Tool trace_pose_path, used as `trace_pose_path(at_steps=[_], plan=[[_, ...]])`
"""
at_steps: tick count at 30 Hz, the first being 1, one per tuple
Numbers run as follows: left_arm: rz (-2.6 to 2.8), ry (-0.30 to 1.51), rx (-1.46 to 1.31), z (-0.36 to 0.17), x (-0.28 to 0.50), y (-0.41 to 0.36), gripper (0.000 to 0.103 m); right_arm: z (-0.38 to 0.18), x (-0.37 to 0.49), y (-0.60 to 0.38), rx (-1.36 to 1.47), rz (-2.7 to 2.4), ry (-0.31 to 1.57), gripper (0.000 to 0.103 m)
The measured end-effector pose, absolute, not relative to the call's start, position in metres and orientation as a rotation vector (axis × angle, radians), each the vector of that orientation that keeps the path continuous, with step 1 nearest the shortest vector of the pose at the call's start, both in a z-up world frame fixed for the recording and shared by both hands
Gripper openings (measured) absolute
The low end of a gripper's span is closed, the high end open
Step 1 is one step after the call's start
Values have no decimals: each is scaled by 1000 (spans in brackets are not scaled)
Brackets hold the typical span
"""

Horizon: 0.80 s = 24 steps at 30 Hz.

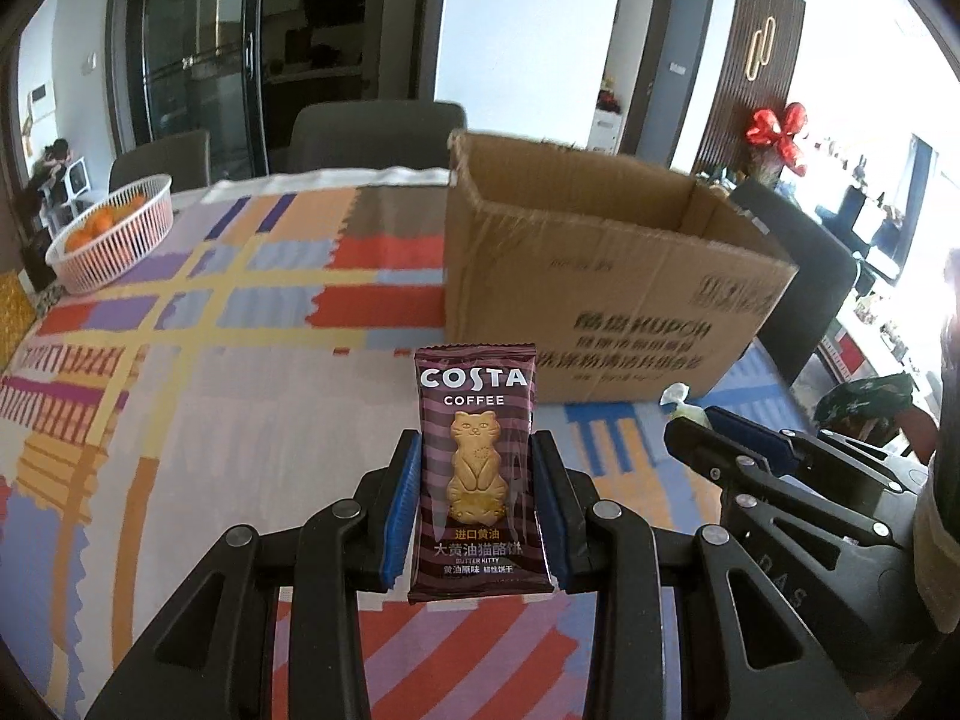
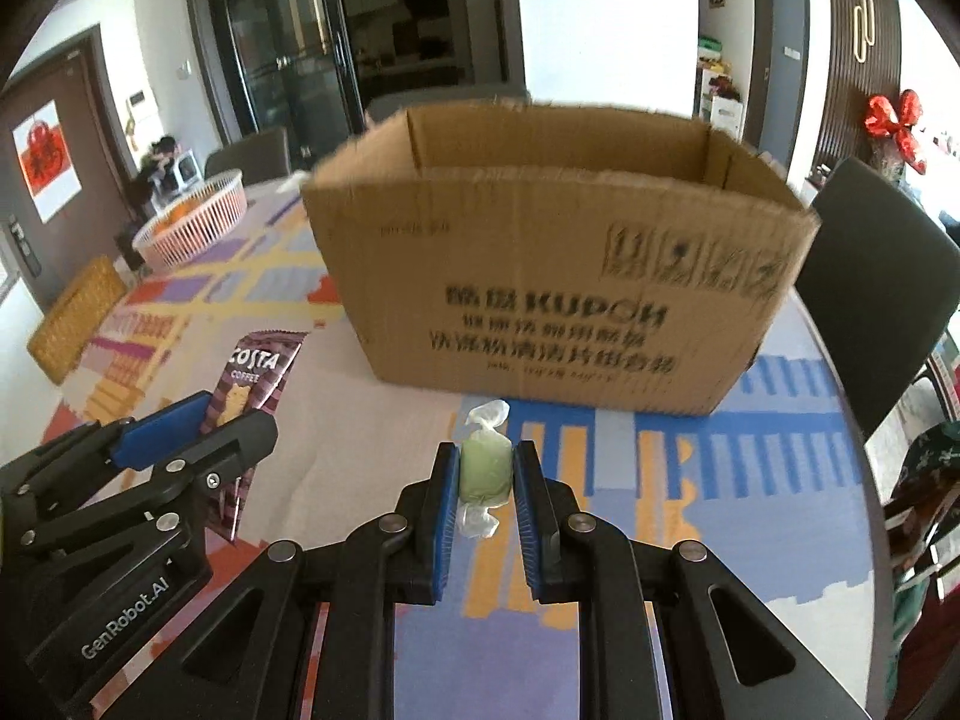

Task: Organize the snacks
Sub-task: 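Carry the COSTA packet and green candy into the box and open both grippers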

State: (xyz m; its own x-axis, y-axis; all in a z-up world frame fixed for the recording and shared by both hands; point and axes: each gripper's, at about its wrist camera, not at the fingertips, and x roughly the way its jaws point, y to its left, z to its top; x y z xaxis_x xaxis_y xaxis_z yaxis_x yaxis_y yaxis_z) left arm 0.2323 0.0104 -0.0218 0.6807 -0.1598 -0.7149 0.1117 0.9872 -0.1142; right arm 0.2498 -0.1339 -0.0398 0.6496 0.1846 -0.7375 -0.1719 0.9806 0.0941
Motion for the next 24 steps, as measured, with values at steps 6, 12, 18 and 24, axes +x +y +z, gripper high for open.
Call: trace_pose_path(at_steps=[6,12,18,24], plan=[[-161,757,-49,6,236,2,36,-8,244,-150,47,196,760,20],[-161,712,-40,30,245,-4,36,16,245,-159,66,193,694,20],[-171,665,-25,53,255,-11,36,40,248,-165,74,190,633,20],[-180,653,-25,68,275,-16,36,62,258,-171,59,176,580,20]])
